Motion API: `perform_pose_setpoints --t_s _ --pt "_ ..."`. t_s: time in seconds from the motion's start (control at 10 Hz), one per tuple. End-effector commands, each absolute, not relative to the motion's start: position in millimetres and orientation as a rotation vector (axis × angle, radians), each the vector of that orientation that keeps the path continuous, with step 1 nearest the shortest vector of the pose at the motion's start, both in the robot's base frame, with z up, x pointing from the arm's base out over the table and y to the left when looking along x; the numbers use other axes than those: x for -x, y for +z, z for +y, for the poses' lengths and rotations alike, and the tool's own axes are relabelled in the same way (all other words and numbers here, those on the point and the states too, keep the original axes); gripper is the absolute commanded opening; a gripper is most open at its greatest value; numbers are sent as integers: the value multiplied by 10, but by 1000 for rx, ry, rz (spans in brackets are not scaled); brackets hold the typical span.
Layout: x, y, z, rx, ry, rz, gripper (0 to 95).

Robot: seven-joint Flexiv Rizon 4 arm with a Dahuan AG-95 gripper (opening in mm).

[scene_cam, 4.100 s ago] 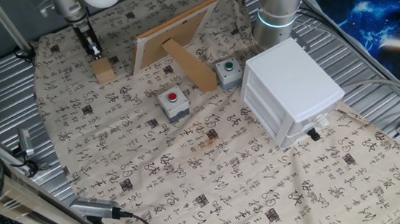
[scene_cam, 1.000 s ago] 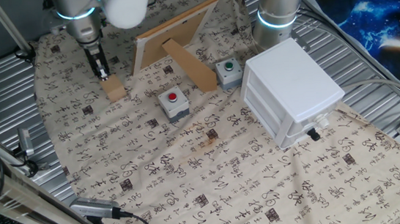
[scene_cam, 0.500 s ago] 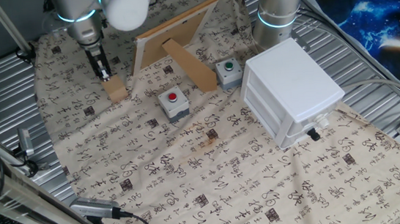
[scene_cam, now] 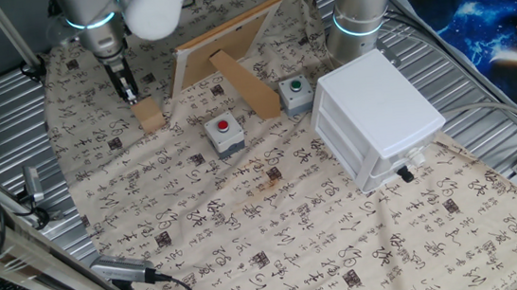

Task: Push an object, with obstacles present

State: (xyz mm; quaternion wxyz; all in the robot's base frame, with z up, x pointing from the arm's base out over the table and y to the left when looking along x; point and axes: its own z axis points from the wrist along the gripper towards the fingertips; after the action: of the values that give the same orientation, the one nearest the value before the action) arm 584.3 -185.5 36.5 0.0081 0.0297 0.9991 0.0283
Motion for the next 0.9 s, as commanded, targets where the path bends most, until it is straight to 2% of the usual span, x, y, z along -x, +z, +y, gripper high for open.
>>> perform_pose_setpoints --t_s 0.1,0.9 --pt "-5849 431 -1873 -91 91 3128 0" --pt "-5843 477 -1859 -100 126 3127 0"
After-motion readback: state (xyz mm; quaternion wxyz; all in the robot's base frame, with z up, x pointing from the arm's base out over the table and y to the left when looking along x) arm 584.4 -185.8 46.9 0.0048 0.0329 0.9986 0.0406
